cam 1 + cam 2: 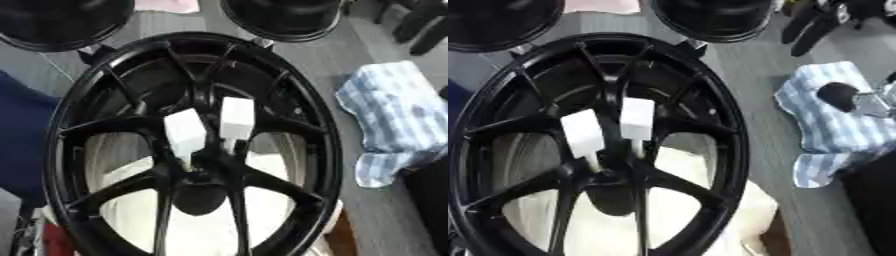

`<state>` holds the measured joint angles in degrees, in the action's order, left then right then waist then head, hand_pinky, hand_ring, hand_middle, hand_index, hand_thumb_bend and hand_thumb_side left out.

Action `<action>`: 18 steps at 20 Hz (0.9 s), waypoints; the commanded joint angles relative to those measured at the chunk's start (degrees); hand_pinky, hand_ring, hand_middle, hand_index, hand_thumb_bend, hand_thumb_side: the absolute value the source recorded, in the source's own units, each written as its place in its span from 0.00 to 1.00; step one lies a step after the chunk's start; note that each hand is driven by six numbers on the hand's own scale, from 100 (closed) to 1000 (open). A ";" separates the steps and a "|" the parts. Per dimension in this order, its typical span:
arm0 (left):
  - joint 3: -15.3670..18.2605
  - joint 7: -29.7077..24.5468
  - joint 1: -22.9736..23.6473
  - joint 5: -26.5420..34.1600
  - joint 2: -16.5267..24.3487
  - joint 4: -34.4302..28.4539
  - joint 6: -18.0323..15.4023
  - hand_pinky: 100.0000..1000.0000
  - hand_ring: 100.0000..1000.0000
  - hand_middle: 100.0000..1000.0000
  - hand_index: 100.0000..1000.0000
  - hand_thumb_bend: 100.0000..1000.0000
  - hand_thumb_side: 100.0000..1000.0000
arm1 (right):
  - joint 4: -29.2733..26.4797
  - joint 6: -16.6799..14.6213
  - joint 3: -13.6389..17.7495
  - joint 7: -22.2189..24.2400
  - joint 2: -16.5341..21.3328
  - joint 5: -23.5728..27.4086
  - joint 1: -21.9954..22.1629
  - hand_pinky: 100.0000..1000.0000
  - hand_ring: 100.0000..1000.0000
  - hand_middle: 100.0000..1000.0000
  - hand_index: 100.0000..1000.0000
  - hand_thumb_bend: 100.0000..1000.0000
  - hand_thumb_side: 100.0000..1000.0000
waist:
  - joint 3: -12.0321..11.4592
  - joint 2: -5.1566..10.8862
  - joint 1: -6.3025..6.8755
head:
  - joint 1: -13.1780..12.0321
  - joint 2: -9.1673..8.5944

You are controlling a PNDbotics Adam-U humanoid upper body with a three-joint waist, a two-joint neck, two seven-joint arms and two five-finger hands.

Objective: Pull the pin out of the wheel hub.

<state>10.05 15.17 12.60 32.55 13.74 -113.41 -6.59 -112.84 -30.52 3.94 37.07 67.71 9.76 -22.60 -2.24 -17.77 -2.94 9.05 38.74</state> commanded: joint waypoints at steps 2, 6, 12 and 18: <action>-0.33 -0.20 -0.11 0.05 1.94 -1.18 0.50 0.78 0.53 0.40 0.67 0.01 0.89 | 1.19 -4.73 -3.36 8.12 2.16 0.15 -5.41 0.79 0.75 0.67 0.70 0.20 0.38 | -0.63 1.58 -0.25 | 0.96 0.29; -0.47 -0.21 -0.30 0.51 2.37 -1.18 0.85 0.78 0.53 0.40 0.67 0.02 0.89 | 2.52 -4.63 -7.43 10.36 -0.31 1.60 -11.21 0.79 0.75 0.67 0.69 0.20 0.37 | -1.36 1.85 -0.69 | 1.72 0.47; -0.70 -0.10 -0.48 0.79 2.61 -1.18 1.61 0.78 0.53 0.40 0.67 0.02 0.89 | 6.05 -2.07 -12.72 11.59 -4.59 0.65 -17.53 0.78 0.74 0.66 0.69 0.24 0.36 | -1.98 2.04 -1.12 | 1.86 0.70; -0.97 -0.27 -0.75 1.11 3.15 -1.18 1.86 0.78 0.53 0.40 0.67 0.02 0.89 | 9.32 1.58 -17.88 8.31 -6.60 -4.02 -20.77 0.78 0.74 0.66 0.69 0.33 0.38 | -2.80 2.15 -1.49 | 2.26 1.15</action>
<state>9.04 14.95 12.04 33.30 15.28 -113.41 -4.83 -104.07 -25.66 -13.65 41.93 60.12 6.83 -42.42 -5.08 -16.93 -4.58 11.03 39.70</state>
